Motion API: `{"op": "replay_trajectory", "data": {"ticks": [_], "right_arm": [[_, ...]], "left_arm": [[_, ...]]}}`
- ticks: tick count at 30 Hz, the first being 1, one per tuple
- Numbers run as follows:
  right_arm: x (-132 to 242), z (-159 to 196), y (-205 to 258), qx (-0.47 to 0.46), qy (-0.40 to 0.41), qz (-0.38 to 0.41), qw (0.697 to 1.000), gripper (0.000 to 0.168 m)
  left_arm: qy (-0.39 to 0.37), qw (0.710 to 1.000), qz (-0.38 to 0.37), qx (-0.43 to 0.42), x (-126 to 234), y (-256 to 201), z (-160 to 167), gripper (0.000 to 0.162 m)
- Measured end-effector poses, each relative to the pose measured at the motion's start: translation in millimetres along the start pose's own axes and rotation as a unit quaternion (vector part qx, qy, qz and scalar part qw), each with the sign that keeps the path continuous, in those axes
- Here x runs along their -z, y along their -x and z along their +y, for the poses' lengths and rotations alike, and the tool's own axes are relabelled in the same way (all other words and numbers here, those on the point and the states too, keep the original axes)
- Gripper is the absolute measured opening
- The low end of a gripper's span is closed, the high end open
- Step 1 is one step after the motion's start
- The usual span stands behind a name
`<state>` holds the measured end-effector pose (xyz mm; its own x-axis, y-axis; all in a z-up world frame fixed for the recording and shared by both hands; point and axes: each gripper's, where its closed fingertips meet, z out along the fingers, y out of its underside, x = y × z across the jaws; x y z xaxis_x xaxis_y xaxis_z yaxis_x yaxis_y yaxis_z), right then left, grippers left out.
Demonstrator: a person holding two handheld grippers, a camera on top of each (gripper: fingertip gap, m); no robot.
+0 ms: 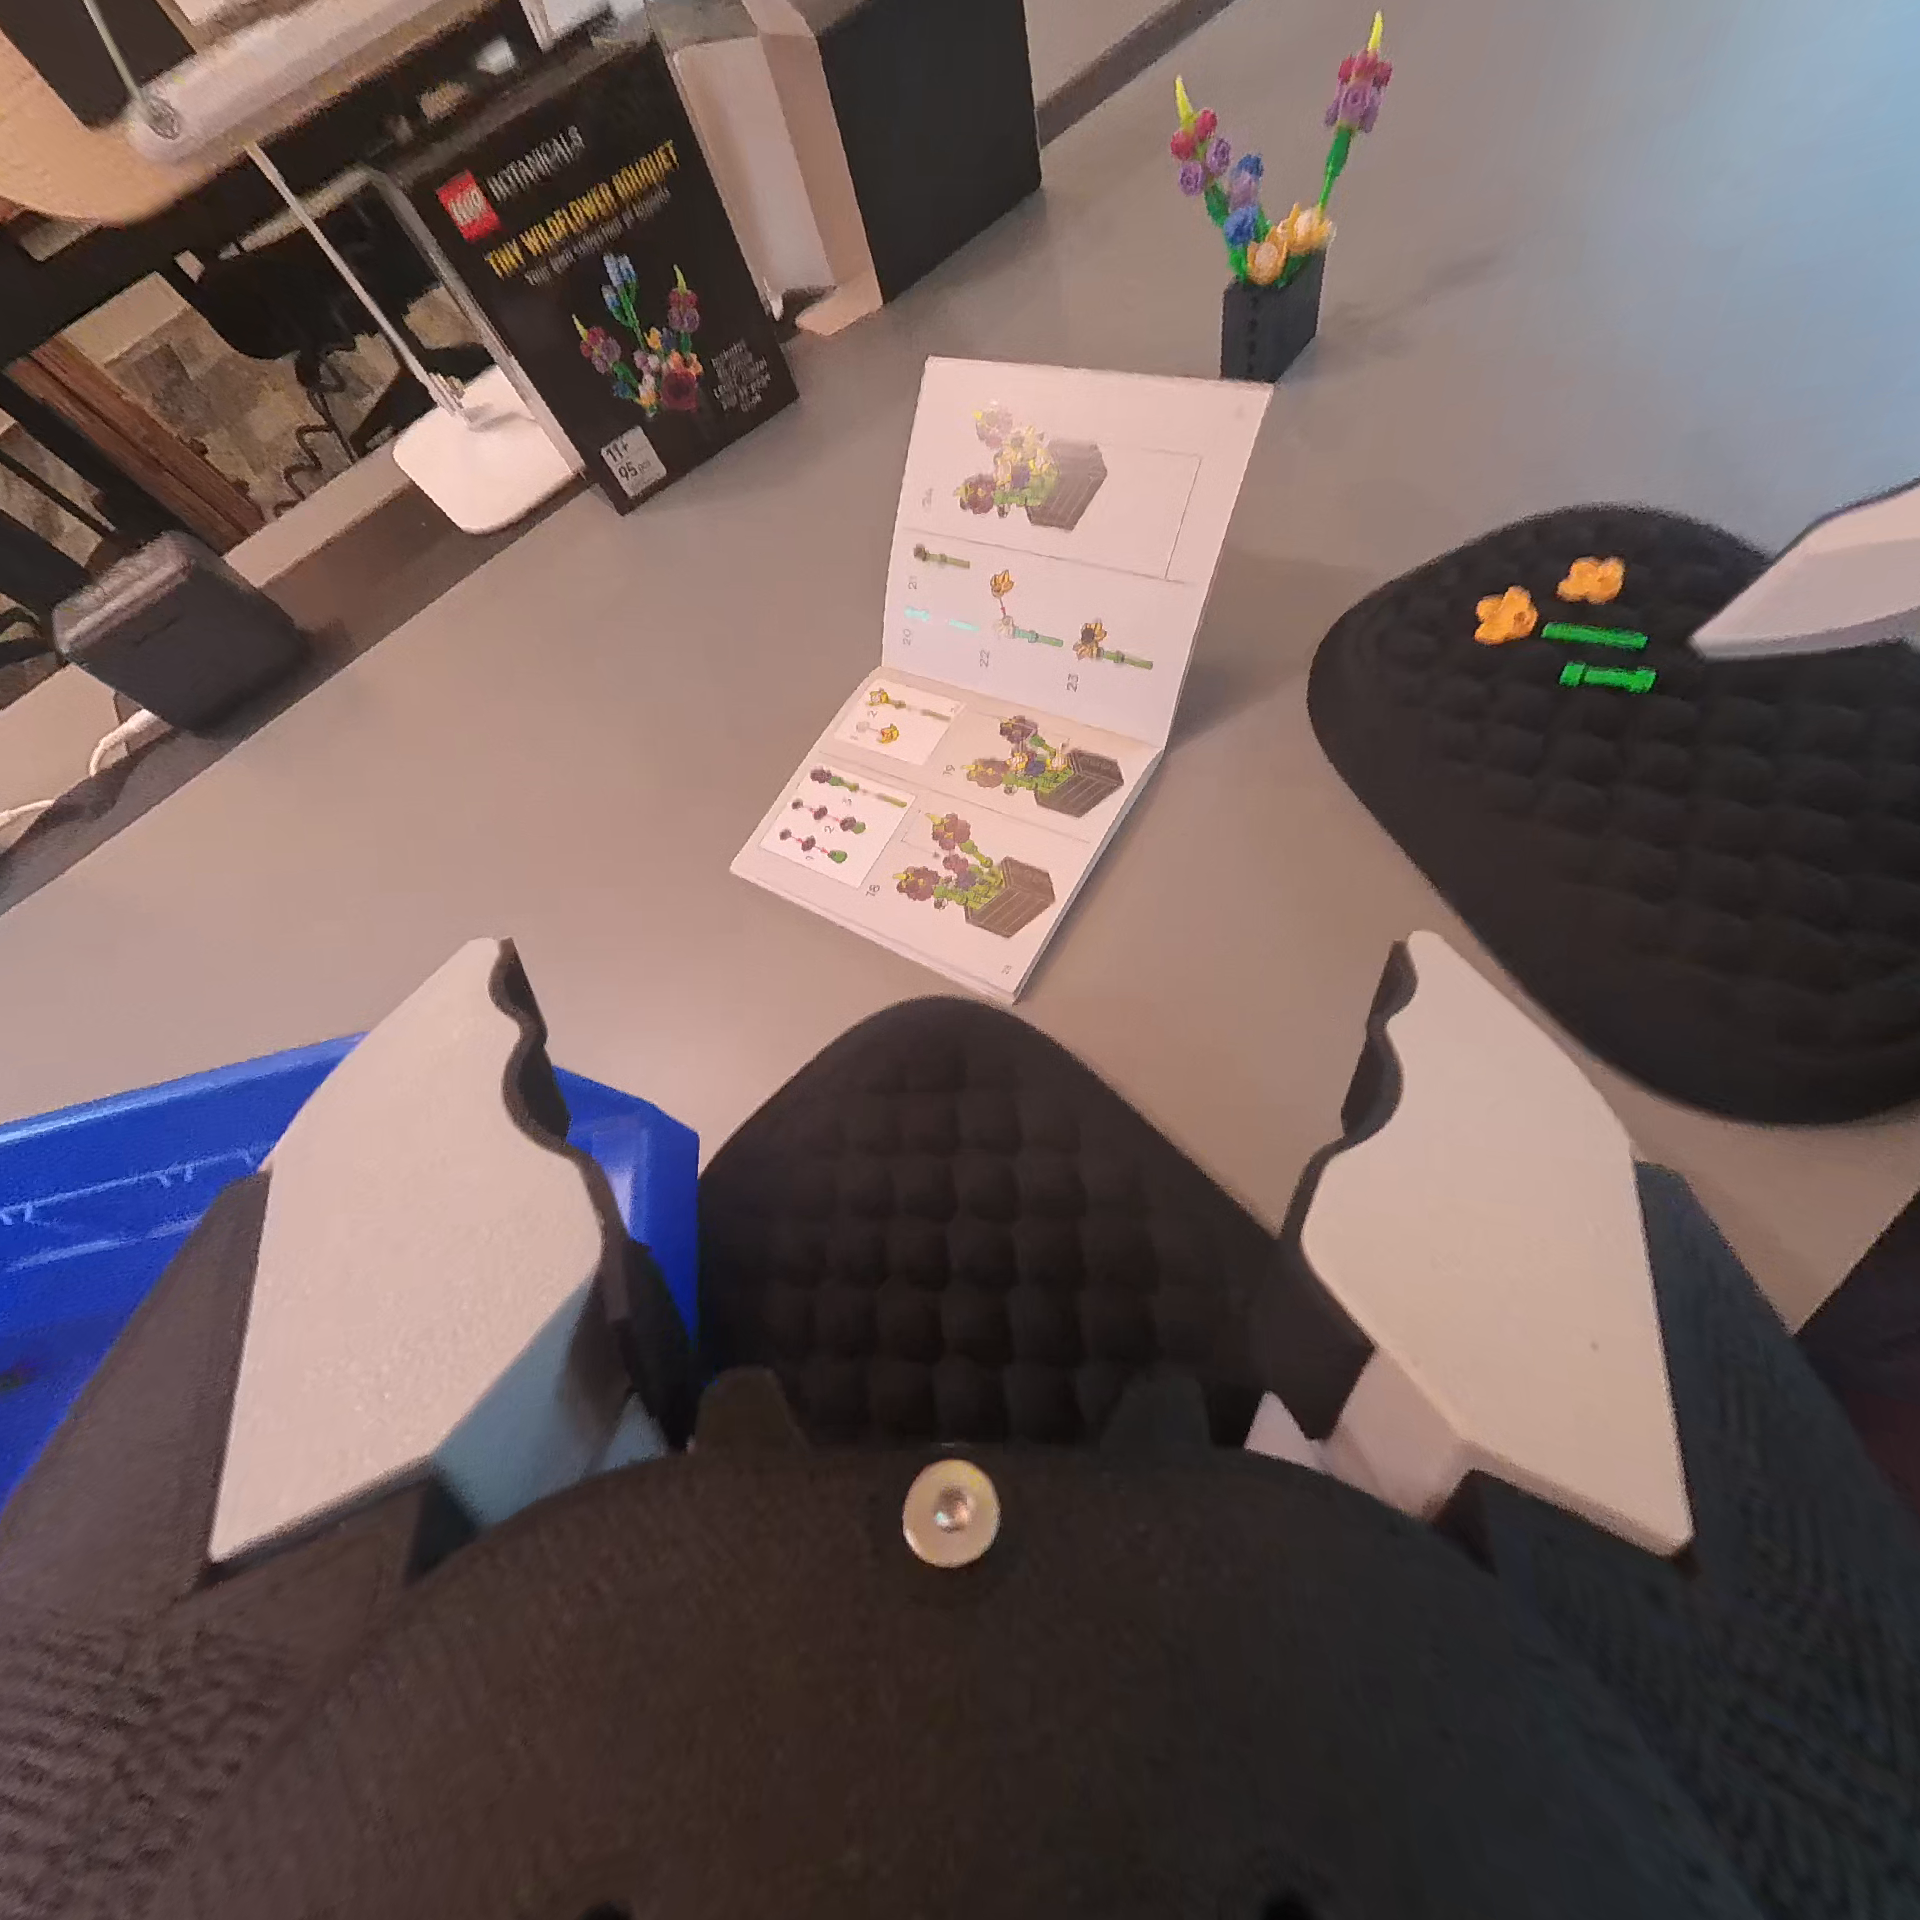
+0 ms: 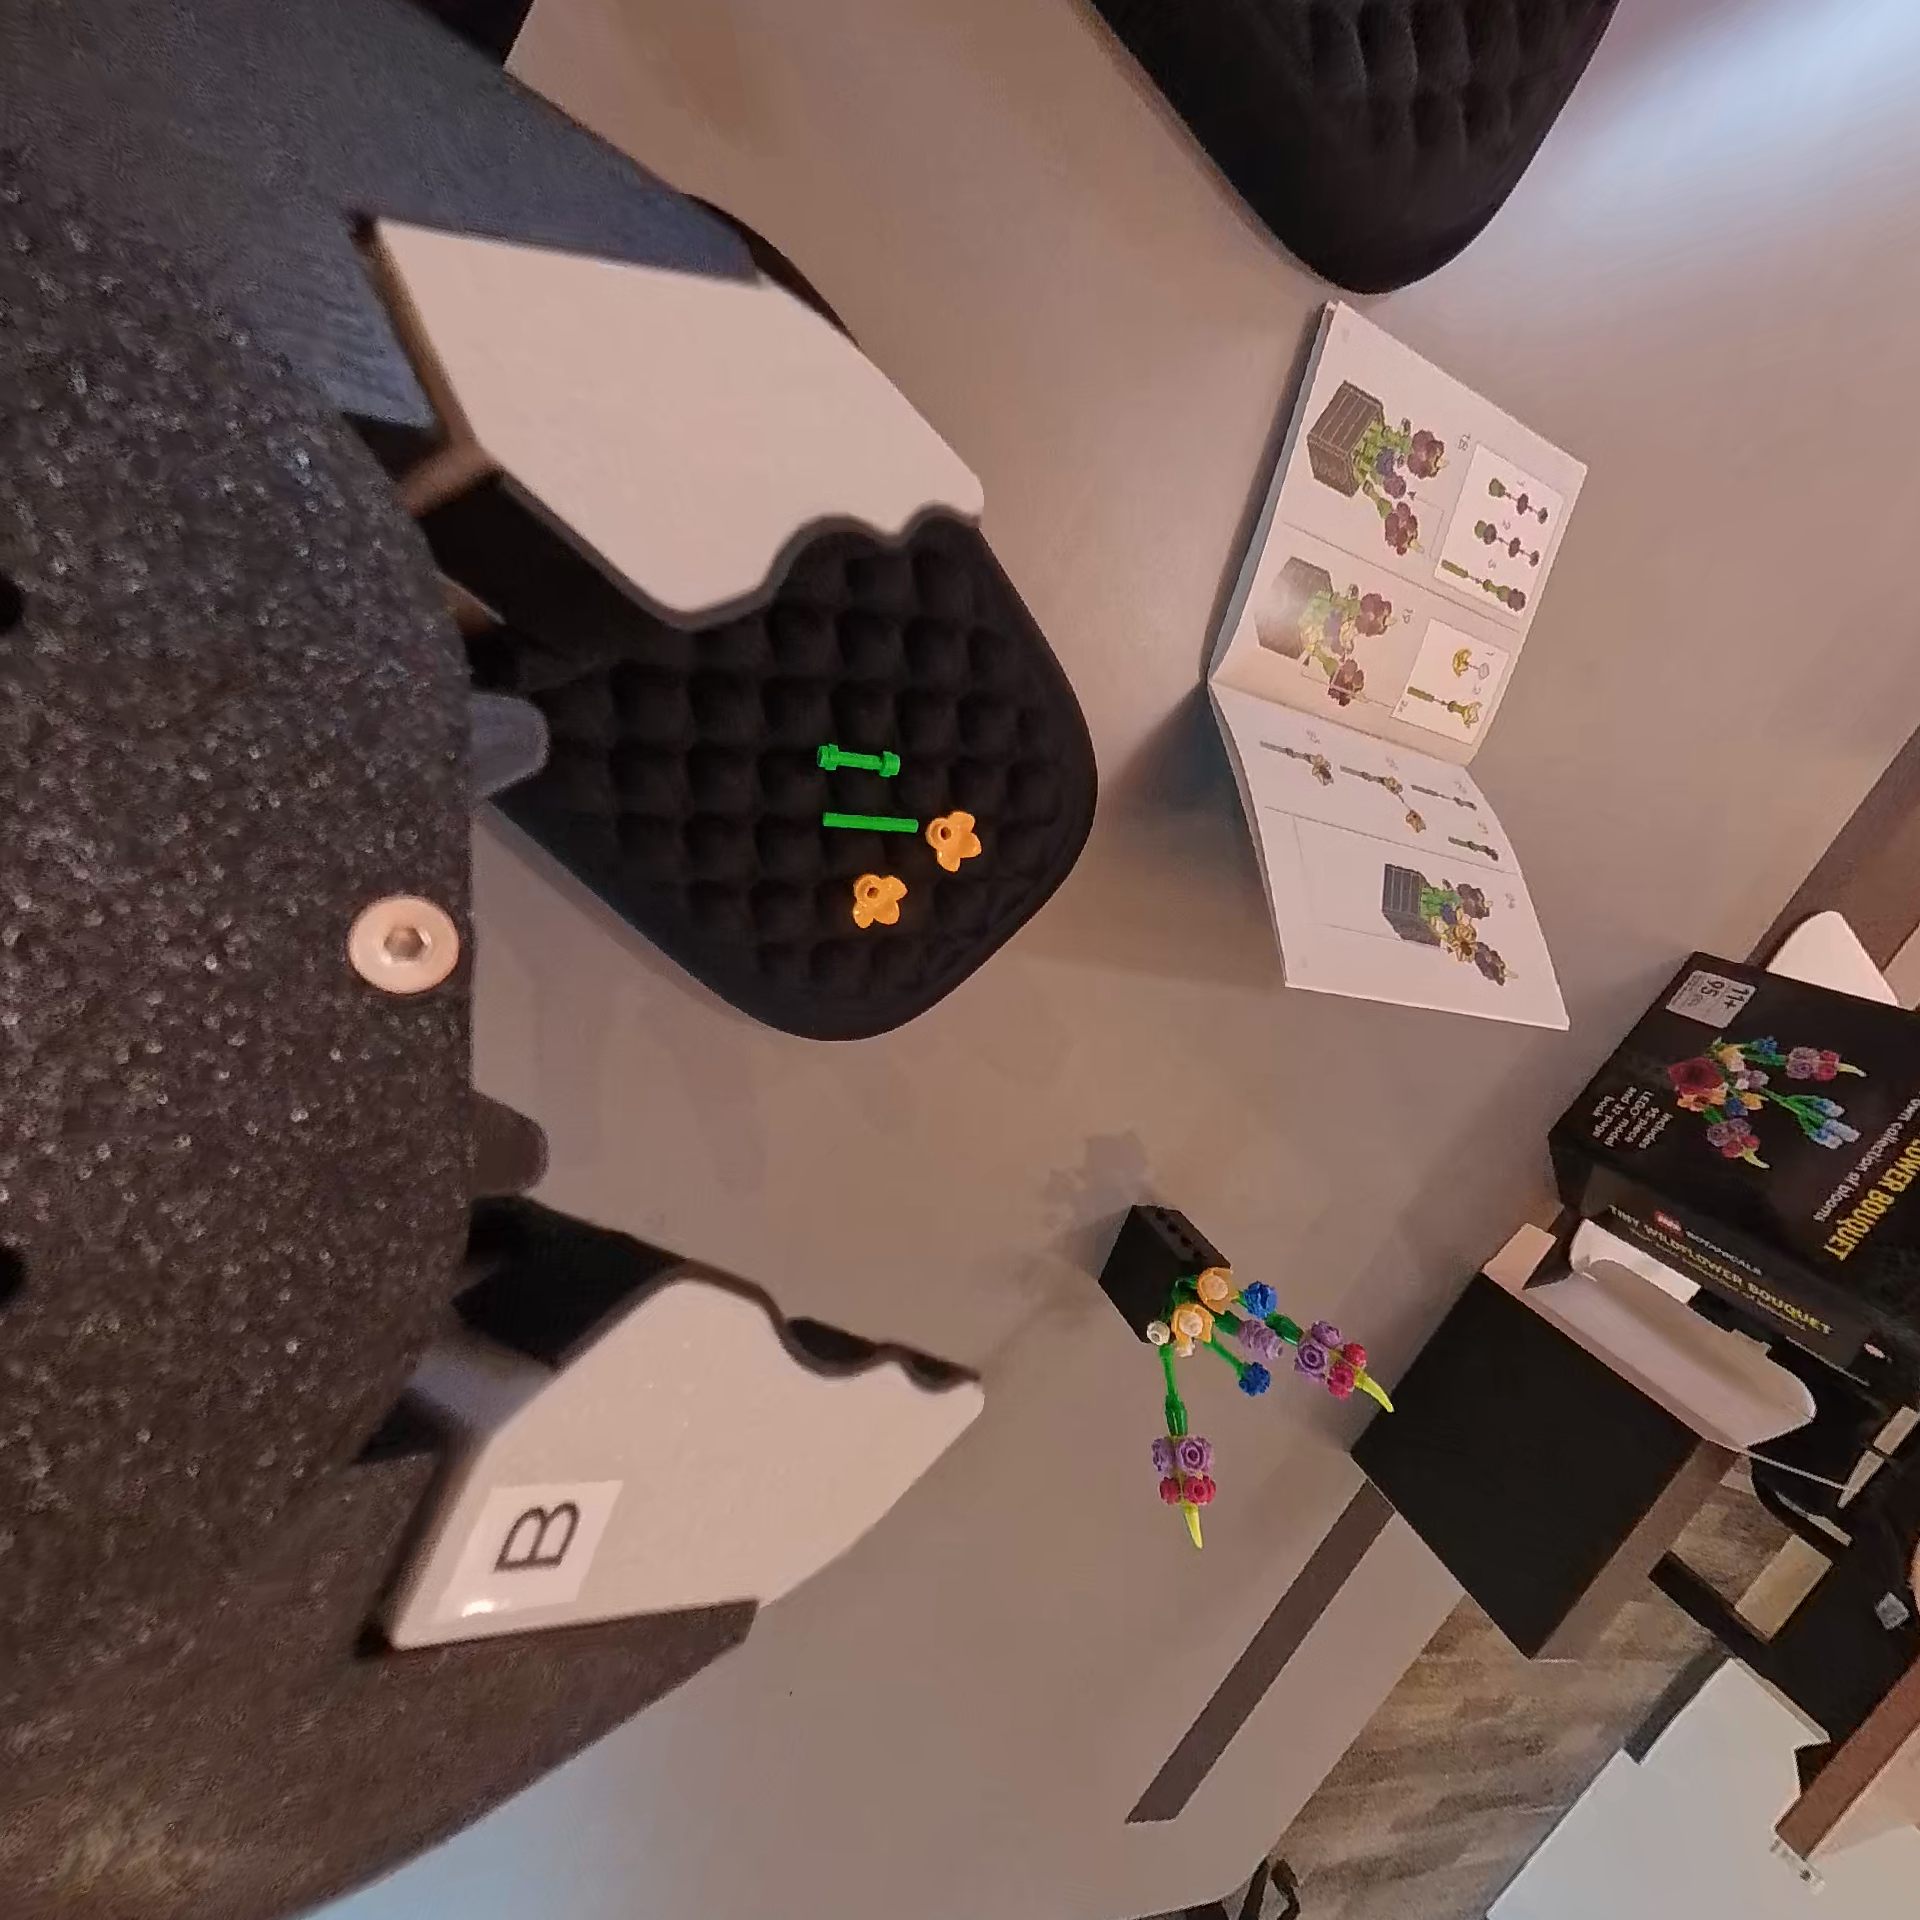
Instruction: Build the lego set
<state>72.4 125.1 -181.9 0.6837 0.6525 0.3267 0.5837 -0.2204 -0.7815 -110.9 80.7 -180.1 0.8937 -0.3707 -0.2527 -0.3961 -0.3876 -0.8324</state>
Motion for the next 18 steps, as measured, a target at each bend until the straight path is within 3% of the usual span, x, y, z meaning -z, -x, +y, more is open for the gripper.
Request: {"op": "replay_trajectory", "data": {"ticks": [3,4,5,6,7,11,12,13,14,15,18], "right_arm": [[7,-10,2,-0.007,-0.036,-0.012,0.999,0.111],[11,-14,7,0.005,-0.054,-0.030,0.998,0.063],[18,-22,12,0.015,-0.084,-0.047,0.995,0.001],[23,-31,14,0.010,-0.113,-0.057,0.992,0.000],[27,-35,16,0.002,-0.121,-0.066,0.990,0.000],[23,-27,17,0.010,-0.094,-0.075,0.993,0.000],[20,-25,19,0.011,-0.089,-0.078,0.993,0.014],[14,-24,18,0.007,-0.085,-0.069,0.994,0.071],[8,-21,16,0.006,-0.071,-0.055,0.996,0.116],[4,-16,14,0.012,-0.050,-0.042,0.998,0.126],[0,-16,13,0.024,-0.053,-0.023,0.998,0.136]], "left_arm": [[-0.067,0.997,0.001,0.036,6,3,-18,0.143],[-0.088,0.996,0.012,0.029,11,2,-24,0.120],[-0.124,0.992,0.013,0.013,21,3,-33,0.045],[-0.178,0.984,0.009,0.008,32,4,-45,0.000],[-0.204,0.978,0.024,0.019,40,1,-53,0.000],[-0.131,0.991,0.036,-0.003,26,-3,-34,0.000],[-0.122,0.992,0.031,-0.004,22,-4,-31,0.026],[-0.114,0.993,0.027,-0.005,17,-6,-30,0.079],[-0.085,0.996,0.015,-0.011,10,-7,-23,0.121],[-0.042,0.999,0.004,-0.023,3,-7,-13,0.139],[-0.009,0.999,-0.008,-0.052,-7,-11,-3,0.145]]}}
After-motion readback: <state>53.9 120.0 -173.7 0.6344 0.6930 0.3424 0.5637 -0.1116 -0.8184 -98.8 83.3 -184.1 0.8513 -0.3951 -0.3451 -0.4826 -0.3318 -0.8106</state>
